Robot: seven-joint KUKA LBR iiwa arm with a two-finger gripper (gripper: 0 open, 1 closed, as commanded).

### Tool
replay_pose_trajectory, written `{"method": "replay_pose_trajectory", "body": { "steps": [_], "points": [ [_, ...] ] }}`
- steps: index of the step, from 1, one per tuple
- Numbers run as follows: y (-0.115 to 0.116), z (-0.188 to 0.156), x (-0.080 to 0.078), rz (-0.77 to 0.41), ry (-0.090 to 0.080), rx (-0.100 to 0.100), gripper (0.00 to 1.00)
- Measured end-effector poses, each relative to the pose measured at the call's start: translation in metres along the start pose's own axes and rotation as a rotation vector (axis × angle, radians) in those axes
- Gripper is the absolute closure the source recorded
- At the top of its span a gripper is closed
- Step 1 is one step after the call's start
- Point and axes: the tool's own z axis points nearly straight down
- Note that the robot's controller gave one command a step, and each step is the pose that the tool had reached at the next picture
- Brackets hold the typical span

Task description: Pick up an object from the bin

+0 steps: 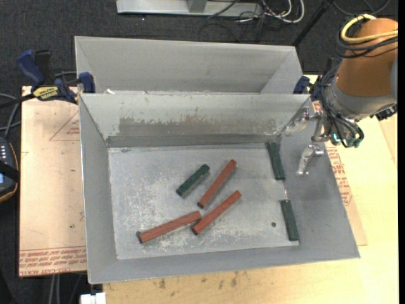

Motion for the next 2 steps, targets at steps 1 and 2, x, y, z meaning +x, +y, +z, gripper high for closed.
{"method": "replay_pose_trajectory", "body": {
  "steps": [1, 2],
  "points": [
    [0.001, -0.005, -0.002, -0.003, -0.008, 0.001, 0.00],
    [0.043, 0.031, -0.011, -0.089, -0.011, 0.003, 0.00]
  ]
}}
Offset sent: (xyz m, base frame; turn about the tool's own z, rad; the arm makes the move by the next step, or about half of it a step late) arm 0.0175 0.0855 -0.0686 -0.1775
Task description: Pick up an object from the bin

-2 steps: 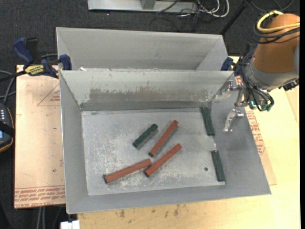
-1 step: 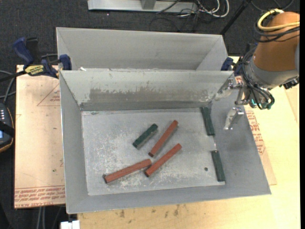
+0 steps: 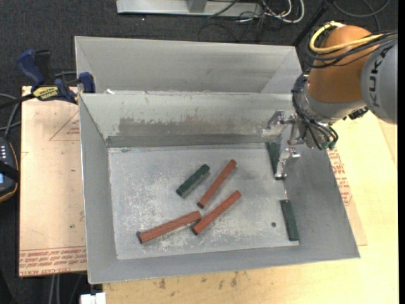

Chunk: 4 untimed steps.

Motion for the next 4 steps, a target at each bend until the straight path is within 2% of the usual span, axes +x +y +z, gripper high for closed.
{"method": "replay_pose_trajectory", "body": {
  "steps": [1, 2, 3, 4],
  "points": [
    [0.005, 0.043, -0.006, -0.251, 0.001, -0.003, 0.00],
    [0.019, 0.066, 0.001, -0.238, 0.004, -0.003, 0.00],
    [0.038, 0.076, -0.007, 0.036, 0.003, -0.003, 0.00],
    [0.065, 0.082, 0.015, -0.193, 0.004, -0.003, 0.00]
  ]
}}
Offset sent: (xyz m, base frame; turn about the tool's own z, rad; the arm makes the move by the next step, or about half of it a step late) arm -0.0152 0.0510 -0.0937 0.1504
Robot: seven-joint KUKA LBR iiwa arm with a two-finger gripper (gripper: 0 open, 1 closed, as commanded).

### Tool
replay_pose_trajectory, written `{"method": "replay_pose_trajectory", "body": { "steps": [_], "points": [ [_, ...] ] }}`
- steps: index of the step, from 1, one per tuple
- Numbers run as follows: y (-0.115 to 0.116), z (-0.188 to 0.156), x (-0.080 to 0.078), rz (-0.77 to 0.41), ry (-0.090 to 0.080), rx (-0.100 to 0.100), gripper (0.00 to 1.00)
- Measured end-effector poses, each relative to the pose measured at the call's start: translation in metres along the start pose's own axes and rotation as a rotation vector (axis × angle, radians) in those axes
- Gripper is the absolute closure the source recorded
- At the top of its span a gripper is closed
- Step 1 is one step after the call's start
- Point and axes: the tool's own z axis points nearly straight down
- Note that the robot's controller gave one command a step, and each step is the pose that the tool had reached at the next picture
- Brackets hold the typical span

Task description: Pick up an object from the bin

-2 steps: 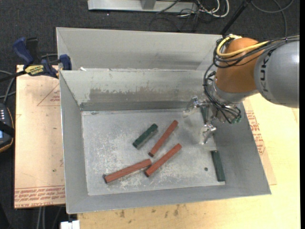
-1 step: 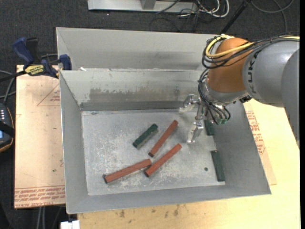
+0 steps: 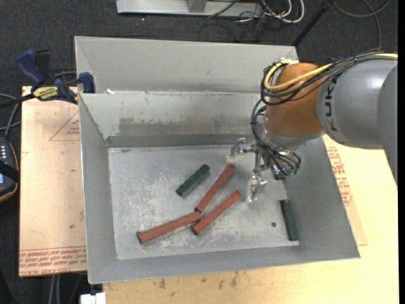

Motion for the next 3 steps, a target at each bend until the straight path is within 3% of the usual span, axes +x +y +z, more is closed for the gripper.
{"method": "replay_pose_trajectory", "body": {
  "steps": [1, 2, 3],
  "points": [
    [0.043, 0.000, -0.016, -0.236, -0.013, 0.006, 1.00],
    [0.043, 0.000, -0.016, -0.236, -0.013, 0.006, 1.00],
    [-0.001, -0.159, 0.023, -0.522, 0.000, -0.001, 1.00]
  ]
}}
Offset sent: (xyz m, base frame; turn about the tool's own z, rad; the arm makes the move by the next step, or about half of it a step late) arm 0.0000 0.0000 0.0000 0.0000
